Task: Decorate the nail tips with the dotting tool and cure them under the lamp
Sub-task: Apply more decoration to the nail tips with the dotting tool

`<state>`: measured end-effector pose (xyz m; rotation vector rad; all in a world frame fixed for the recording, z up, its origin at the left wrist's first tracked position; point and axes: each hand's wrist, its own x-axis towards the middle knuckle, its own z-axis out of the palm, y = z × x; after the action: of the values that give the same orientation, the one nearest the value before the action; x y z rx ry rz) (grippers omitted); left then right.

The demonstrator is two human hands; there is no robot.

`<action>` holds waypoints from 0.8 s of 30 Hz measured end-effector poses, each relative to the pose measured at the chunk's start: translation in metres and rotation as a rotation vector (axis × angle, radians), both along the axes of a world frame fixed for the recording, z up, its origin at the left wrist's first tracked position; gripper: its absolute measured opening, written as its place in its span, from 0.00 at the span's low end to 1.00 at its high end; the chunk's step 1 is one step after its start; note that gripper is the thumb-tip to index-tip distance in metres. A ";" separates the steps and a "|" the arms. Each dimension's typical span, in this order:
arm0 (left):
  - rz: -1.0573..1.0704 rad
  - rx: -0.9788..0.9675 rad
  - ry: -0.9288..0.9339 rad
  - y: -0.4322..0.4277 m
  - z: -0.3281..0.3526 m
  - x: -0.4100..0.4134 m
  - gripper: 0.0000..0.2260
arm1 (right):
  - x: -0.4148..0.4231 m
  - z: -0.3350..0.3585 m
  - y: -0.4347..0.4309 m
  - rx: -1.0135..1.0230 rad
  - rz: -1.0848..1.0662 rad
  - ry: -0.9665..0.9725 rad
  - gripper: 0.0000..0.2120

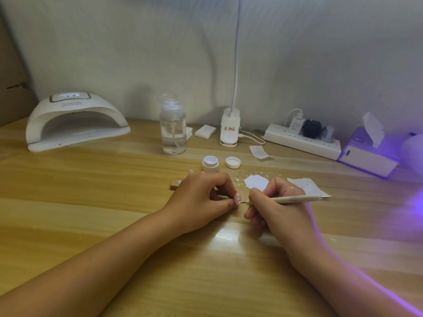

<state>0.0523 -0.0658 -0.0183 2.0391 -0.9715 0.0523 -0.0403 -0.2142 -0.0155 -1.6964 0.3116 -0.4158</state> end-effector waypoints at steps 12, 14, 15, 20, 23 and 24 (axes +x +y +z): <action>0.000 0.007 -0.007 0.000 0.001 -0.001 0.08 | 0.001 -0.001 -0.001 -0.008 0.000 -0.007 0.09; 0.007 0.017 -0.010 0.000 0.001 -0.002 0.08 | 0.001 -0.002 -0.001 -0.018 -0.004 -0.006 0.09; 0.012 0.025 -0.014 0.000 0.002 -0.002 0.09 | 0.001 -0.002 -0.001 -0.020 0.001 -0.005 0.09; 0.014 0.025 -0.013 0.000 0.001 -0.002 0.10 | 0.000 0.000 0.001 -0.015 0.017 -0.010 0.08; 0.012 0.025 -0.014 0.000 0.001 -0.002 0.10 | 0.000 0.000 0.001 -0.009 0.024 -0.015 0.09; 0.011 0.024 -0.016 0.000 0.001 -0.002 0.10 | 0.000 0.000 0.000 0.001 0.015 -0.028 0.09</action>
<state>0.0502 -0.0661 -0.0171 2.0690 -0.9753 0.0632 -0.0404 -0.2139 -0.0158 -1.6895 0.2784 -0.4286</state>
